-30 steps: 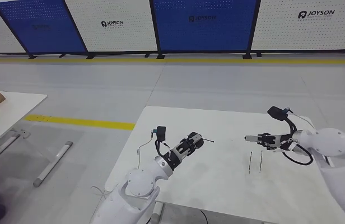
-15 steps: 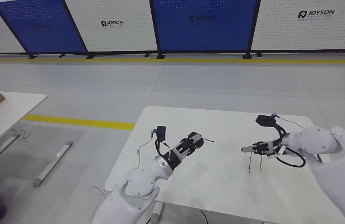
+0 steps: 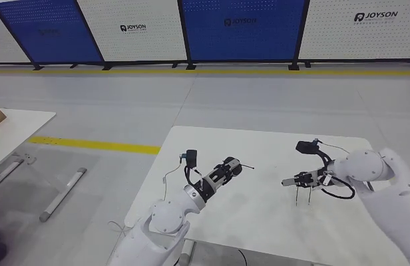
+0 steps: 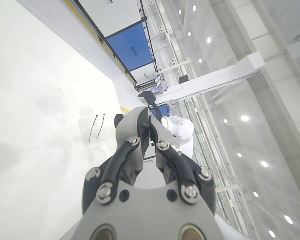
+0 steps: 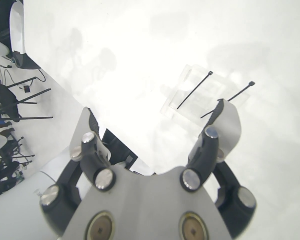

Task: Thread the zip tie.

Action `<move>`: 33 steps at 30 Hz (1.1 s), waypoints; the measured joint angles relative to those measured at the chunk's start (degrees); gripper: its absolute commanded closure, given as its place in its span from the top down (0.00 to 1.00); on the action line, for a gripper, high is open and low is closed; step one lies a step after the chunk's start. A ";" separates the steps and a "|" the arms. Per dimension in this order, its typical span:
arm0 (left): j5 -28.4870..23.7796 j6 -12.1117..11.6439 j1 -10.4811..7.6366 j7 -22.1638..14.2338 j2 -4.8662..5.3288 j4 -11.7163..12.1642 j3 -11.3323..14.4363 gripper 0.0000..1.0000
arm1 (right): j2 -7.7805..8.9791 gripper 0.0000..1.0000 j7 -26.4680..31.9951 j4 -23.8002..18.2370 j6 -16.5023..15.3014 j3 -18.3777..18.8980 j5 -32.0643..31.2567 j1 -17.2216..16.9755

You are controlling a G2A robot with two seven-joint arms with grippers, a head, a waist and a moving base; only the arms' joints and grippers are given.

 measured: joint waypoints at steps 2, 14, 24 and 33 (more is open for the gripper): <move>0.00 0.00 0.00 0.00 0.00 0.00 0.00 0.00 | -0.39 1.00 -0.89 -0.64 3.26 -1.37 -1.87 0.31; 0.00 0.00 0.00 0.00 0.00 0.00 0.00 0.00 | -0.66 1.00 -2.23 -1.54 4.28 -2.42 -2.79 -0.18; 0.00 0.00 0.00 0.00 0.00 0.00 0.00 0.00 | 0.23 0.78 -3.43 -2.13 7.58 1.08 -1.60 -2.84; 0.00 0.00 0.00 0.00 0.00 0.00 0.00 0.00 | 1.05 0.49 -2.55 -4.05 10.28 2.64 -3.91 -4.60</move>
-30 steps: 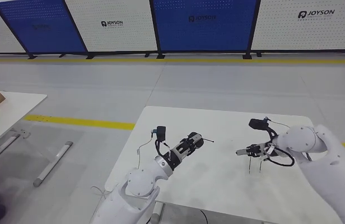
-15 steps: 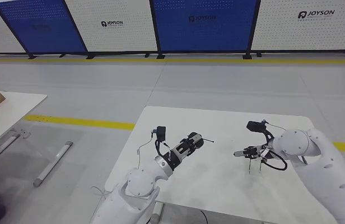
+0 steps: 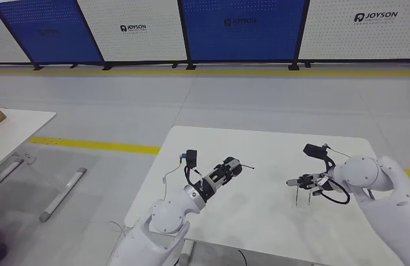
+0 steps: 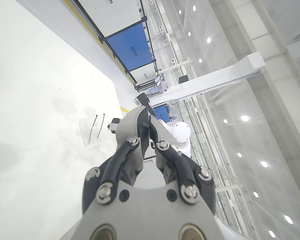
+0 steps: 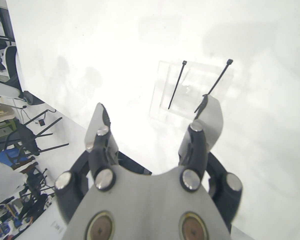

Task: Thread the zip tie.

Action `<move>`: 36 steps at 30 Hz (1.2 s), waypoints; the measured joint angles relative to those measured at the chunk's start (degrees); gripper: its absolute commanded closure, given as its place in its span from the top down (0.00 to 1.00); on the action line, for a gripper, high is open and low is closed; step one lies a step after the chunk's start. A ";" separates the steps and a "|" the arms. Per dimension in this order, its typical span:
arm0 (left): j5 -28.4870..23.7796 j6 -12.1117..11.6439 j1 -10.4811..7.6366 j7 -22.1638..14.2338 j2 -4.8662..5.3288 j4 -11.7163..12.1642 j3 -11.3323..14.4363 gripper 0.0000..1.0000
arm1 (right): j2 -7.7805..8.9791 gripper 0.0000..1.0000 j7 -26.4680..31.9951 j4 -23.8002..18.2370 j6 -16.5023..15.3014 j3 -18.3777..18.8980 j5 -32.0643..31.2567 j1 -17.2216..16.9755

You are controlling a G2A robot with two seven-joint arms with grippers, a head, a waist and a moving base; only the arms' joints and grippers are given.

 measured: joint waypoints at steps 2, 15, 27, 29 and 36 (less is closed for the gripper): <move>0.00 0.00 0.00 0.00 0.00 0.00 0.00 0.00 | -0.05 0.48 0.12 0.13 0.71 -0.27 -0.41 0.05; 0.00 0.00 0.00 0.00 0.00 0.00 0.00 0.00 | -1.11 0.34 -0.21 3.66 4.23 -2.83 -4.31 1.82; 0.00 0.00 0.00 0.00 0.00 0.00 0.00 0.00 | -3.20 0.27 1.84 6.78 4.22 -5.07 -8.25 3.49; 0.00 0.00 0.00 0.00 0.00 0.00 0.00 0.00 | -3.59 0.30 2.25 7.34 4.22 -5.45 -8.88 3.82; 0.00 0.00 0.00 0.00 0.00 0.00 0.00 0.00 | -5.42 0.26 3.84 9.73 4.22 -7.31 -11.25 5.17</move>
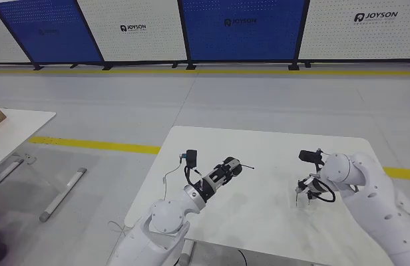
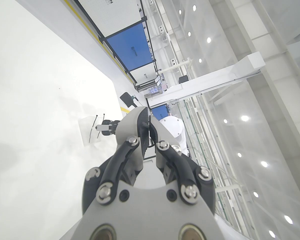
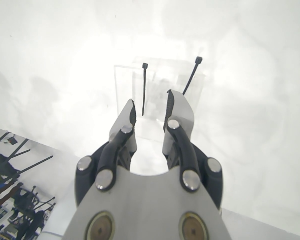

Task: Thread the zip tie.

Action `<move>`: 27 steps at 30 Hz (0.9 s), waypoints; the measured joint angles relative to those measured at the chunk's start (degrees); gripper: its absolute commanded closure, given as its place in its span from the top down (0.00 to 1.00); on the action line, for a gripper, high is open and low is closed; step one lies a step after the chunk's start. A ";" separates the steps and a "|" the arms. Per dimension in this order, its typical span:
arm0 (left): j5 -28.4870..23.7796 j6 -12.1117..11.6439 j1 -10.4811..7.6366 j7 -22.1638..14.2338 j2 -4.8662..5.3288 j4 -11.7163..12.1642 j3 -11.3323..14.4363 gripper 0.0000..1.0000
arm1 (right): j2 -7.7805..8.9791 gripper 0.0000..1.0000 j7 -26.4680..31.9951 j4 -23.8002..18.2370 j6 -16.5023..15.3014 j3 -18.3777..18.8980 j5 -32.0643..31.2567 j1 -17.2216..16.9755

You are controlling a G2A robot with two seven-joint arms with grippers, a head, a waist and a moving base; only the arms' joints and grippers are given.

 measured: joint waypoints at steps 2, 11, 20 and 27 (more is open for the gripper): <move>0.00 0.00 0.00 0.00 0.00 0.00 0.00 0.00 | -0.52 0.24 0.33 0.70 0.00 -0.53 -0.57 0.39; 0.00 0.00 0.00 0.00 0.00 0.00 0.00 0.00 | -2.96 0.26 0.68 4.47 0.00 -2.66 -2.34 1.96; 0.00 0.00 0.00 0.00 0.00 0.00 0.00 0.00 | -5.14 0.23 0.67 8.77 0.00 -4.08 -2.61 3.93; 0.00 0.00 0.00 0.00 0.00 0.00 0.00 0.00 | -6.52 0.22 0.67 12.01 0.00 -5.21 -2.64 5.30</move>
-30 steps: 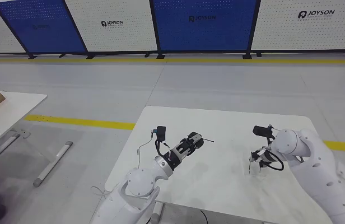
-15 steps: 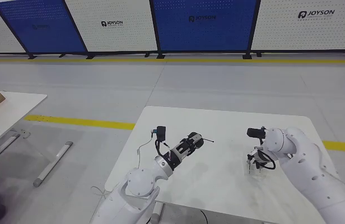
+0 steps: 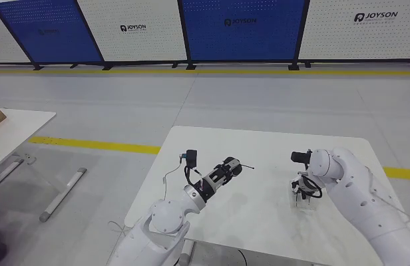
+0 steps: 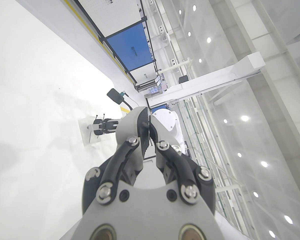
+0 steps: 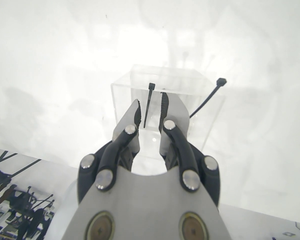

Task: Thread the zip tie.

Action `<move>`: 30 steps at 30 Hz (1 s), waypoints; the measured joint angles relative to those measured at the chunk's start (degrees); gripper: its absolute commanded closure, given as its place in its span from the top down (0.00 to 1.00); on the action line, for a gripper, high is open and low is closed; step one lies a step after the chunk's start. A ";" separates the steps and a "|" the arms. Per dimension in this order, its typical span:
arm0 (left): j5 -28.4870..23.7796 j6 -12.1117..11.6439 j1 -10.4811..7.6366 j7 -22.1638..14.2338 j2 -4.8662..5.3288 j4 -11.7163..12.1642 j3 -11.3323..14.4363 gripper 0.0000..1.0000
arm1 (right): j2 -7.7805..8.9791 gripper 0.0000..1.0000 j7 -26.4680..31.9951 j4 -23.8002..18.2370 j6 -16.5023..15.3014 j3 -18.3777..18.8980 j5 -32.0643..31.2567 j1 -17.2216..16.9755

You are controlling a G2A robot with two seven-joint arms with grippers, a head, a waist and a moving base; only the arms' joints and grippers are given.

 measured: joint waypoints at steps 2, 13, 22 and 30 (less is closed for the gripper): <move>0.00 0.00 0.00 0.00 0.00 0.00 0.00 0.00 | -0.34 0.19 0.00 0.85 0.00 -0.25 0.01 0.38; 0.00 0.00 0.00 0.00 0.00 0.00 0.00 0.00 | -1.62 0.00 -0.09 3.40 0.00 -0.30 -0.56 1.65; 0.00 0.00 0.00 0.00 0.00 0.00 0.00 0.00 | 0.63 0.00 -0.20 -4.84 0.00 6.51 -3.93 -3.11; 0.00 0.00 0.00 0.00 0.00 0.00 0.00 0.00 | 4.02 0.00 -4.24 -23.45 0.00 22.39 -4.51 -16.14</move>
